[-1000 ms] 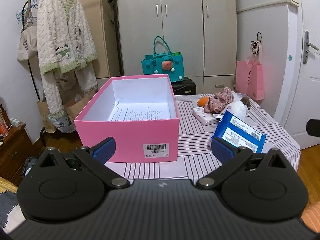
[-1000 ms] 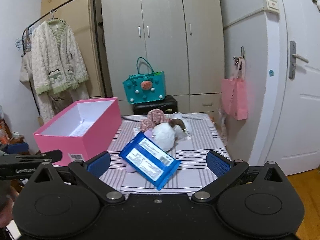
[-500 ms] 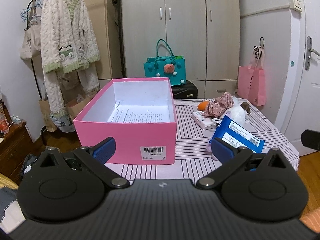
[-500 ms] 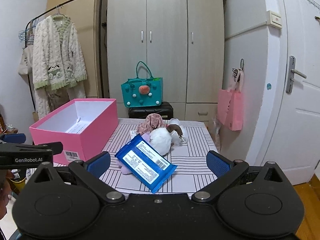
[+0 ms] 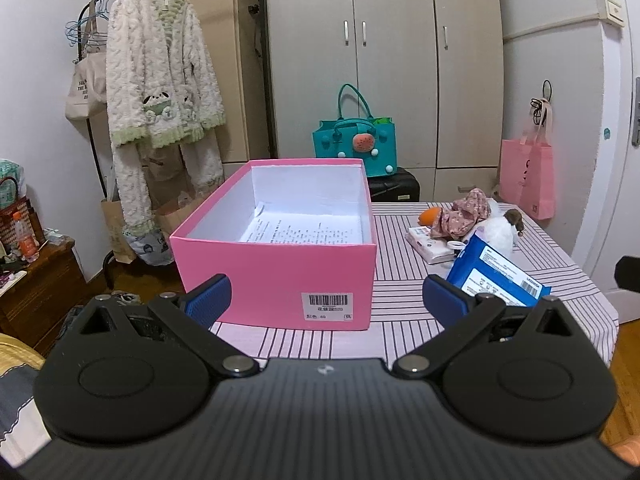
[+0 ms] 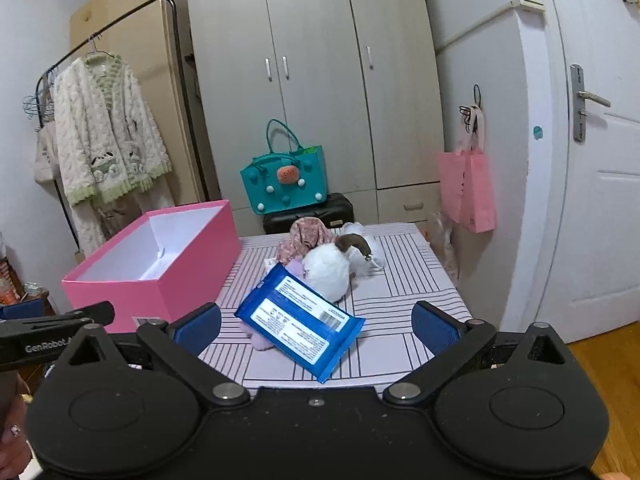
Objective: Organize soft objects
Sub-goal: 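Move the left tool toward the blue wet-wipe packet on the table, then close the left gripper on the blue wet-wipe packet and lift it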
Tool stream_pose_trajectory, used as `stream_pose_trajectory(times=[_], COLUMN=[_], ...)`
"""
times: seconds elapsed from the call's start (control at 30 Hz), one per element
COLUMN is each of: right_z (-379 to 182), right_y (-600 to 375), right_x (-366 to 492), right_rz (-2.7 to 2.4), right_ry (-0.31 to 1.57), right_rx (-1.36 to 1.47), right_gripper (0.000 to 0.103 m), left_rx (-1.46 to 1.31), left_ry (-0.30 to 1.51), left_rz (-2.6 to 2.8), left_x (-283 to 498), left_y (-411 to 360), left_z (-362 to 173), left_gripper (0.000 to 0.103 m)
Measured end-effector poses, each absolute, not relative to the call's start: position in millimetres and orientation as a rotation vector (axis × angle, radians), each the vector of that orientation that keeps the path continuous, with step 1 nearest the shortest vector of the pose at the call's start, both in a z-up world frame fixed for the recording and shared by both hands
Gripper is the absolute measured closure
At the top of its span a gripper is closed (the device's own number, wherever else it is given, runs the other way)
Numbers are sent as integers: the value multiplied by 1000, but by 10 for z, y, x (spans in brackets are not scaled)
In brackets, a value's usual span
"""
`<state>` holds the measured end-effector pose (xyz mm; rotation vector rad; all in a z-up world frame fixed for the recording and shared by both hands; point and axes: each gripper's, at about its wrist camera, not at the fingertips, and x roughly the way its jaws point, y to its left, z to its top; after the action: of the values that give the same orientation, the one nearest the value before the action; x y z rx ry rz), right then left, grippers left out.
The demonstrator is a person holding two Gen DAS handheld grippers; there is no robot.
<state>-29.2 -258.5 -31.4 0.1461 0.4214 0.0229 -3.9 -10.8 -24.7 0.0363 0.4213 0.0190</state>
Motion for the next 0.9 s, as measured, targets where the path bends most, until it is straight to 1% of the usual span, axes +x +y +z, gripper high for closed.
stream_pose_trajectory(times=[0.2,0.3,0.43,0.57,0.73,0.77,0.83,0.9], right_z=[-193,-194,-273,-436,-701,-768,-899,-1028], right_y=[-2505,-2586,-2746,-2972,-3121,-3146,-3169,-3164], right_x=[-301,-289,-219,-107,71,129,229,324], right_rz=[16,9,56,50,52,63,88,114], right_ry=[380,358,373,401,461,486,530,564], right_rx=[-17,-39,9,156,220,234,265,283], right_gripper=[1,0,0,0,1,3,5,9], left_rx=[70,55,27,86,137,147,175,202], left_ry=[437,433,435,418,455,461,484,499], left_rz=[-18,-61,-159,-203,-285,-305,-351,-396], left_x=[-28,22,155,281,540,593,686,755], left_y=[-109,-94,-127,-296,-511,-558,-651,-747], left_z=[-241,-214,-183,-186,-230,-248,-292,-354], left_gripper=[0,0,0,0,2,3,3,6])
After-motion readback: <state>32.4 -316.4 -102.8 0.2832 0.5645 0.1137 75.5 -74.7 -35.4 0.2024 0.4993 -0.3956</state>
